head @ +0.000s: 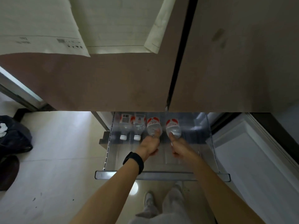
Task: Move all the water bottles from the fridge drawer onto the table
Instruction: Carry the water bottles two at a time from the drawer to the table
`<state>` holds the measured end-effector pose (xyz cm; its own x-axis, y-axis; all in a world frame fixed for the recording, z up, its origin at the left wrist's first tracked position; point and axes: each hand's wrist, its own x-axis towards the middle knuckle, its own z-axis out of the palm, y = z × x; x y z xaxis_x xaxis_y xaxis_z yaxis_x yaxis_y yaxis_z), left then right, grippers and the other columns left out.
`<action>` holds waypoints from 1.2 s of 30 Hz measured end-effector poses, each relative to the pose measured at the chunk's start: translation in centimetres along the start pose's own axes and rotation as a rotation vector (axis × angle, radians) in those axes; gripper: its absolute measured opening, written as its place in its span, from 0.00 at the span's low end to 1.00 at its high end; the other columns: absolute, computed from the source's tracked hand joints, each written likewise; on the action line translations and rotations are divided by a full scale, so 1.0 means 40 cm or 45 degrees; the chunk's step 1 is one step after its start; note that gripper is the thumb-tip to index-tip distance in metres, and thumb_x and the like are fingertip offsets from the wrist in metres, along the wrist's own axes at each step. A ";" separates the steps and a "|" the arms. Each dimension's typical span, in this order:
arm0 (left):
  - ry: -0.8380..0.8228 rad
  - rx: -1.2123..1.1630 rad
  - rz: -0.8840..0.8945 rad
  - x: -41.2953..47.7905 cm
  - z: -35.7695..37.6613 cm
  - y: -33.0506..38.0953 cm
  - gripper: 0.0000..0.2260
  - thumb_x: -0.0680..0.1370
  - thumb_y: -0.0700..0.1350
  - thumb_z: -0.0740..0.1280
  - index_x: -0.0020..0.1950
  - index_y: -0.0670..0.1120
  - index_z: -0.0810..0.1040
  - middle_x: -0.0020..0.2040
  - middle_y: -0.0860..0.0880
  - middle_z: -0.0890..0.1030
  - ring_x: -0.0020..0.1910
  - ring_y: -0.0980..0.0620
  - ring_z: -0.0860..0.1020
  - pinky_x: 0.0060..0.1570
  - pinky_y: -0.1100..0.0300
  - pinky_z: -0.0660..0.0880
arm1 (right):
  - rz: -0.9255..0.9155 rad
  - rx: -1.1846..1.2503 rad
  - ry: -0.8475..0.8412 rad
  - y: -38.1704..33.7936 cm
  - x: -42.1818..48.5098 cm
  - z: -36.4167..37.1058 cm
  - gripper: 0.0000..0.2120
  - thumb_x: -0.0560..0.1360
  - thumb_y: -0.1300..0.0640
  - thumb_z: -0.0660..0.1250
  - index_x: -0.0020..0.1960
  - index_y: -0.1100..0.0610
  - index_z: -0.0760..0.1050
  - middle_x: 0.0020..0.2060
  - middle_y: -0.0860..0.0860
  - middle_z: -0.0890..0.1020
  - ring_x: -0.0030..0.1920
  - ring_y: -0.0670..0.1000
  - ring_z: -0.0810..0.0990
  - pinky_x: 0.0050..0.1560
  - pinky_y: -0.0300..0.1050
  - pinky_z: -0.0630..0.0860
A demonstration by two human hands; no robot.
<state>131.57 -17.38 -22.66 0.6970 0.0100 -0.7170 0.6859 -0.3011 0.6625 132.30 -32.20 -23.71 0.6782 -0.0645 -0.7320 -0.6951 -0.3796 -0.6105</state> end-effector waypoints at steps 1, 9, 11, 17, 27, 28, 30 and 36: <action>0.034 0.154 0.017 -0.009 -0.007 -0.011 0.26 0.81 0.68 0.51 0.57 0.47 0.73 0.51 0.46 0.81 0.47 0.48 0.80 0.51 0.54 0.78 | -0.057 -0.161 0.053 0.021 -0.014 -0.021 0.26 0.80 0.33 0.54 0.45 0.54 0.75 0.32 0.52 0.77 0.32 0.50 0.75 0.36 0.44 0.76; 0.511 1.271 0.389 -0.126 -0.120 -0.016 0.26 0.84 0.62 0.52 0.71 0.43 0.65 0.55 0.43 0.81 0.50 0.43 0.82 0.45 0.52 0.77 | -0.356 -0.906 0.522 0.102 -0.178 -0.144 0.25 0.83 0.39 0.51 0.55 0.60 0.71 0.44 0.56 0.79 0.44 0.56 0.79 0.43 0.46 0.73; 0.575 1.351 0.592 -0.144 -0.129 0.023 0.23 0.84 0.61 0.52 0.70 0.45 0.63 0.55 0.43 0.80 0.48 0.42 0.81 0.45 0.48 0.79 | -0.409 -1.069 0.612 0.076 -0.210 -0.156 0.24 0.83 0.39 0.51 0.60 0.60 0.69 0.50 0.59 0.80 0.49 0.61 0.81 0.45 0.50 0.74; 0.374 1.533 0.891 -0.150 -0.123 0.117 0.21 0.83 0.60 0.57 0.70 0.48 0.65 0.62 0.46 0.77 0.51 0.46 0.79 0.40 0.55 0.69 | -0.753 -1.242 0.442 -0.027 -0.217 -0.189 0.17 0.82 0.42 0.57 0.61 0.54 0.67 0.55 0.53 0.79 0.51 0.56 0.79 0.44 0.47 0.70; 0.177 0.909 0.884 -0.097 -0.110 0.034 0.20 0.72 0.66 0.69 0.60 0.61 0.70 0.59 0.55 0.71 0.55 0.52 0.75 0.55 0.51 0.77 | -0.900 -0.582 0.538 0.061 -0.170 -0.132 0.19 0.73 0.41 0.67 0.58 0.50 0.75 0.55 0.51 0.74 0.54 0.52 0.73 0.51 0.45 0.69; 0.149 0.845 0.886 -0.094 -0.104 0.025 0.22 0.70 0.67 0.69 0.60 0.63 0.70 0.61 0.55 0.71 0.57 0.53 0.74 0.57 0.51 0.77 | -0.875 -0.466 0.542 0.067 -0.172 -0.121 0.18 0.73 0.45 0.72 0.59 0.50 0.76 0.57 0.51 0.74 0.56 0.52 0.73 0.53 0.43 0.67; 0.054 0.699 0.857 -0.092 -0.096 0.011 0.26 0.68 0.66 0.72 0.63 0.68 0.69 0.65 0.55 0.70 0.62 0.52 0.73 0.62 0.51 0.74 | -0.805 -0.301 0.500 0.075 -0.173 -0.108 0.21 0.70 0.51 0.78 0.60 0.47 0.74 0.59 0.48 0.73 0.57 0.48 0.72 0.55 0.40 0.67; 0.017 0.605 0.798 -0.057 -0.068 -0.011 0.29 0.66 0.55 0.80 0.63 0.62 0.70 0.58 0.57 0.77 0.56 0.55 0.76 0.55 0.56 0.76 | -0.713 -0.201 0.239 0.108 -0.121 -0.093 0.33 0.67 0.63 0.80 0.62 0.44 0.66 0.55 0.40 0.76 0.54 0.33 0.76 0.49 0.26 0.74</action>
<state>130.24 -14.68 -20.74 0.9289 -0.2859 -0.2355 0.0029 -0.6301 0.7765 126.88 -36.97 -21.67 0.9707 0.0284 -0.2385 -0.1869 -0.5344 -0.8243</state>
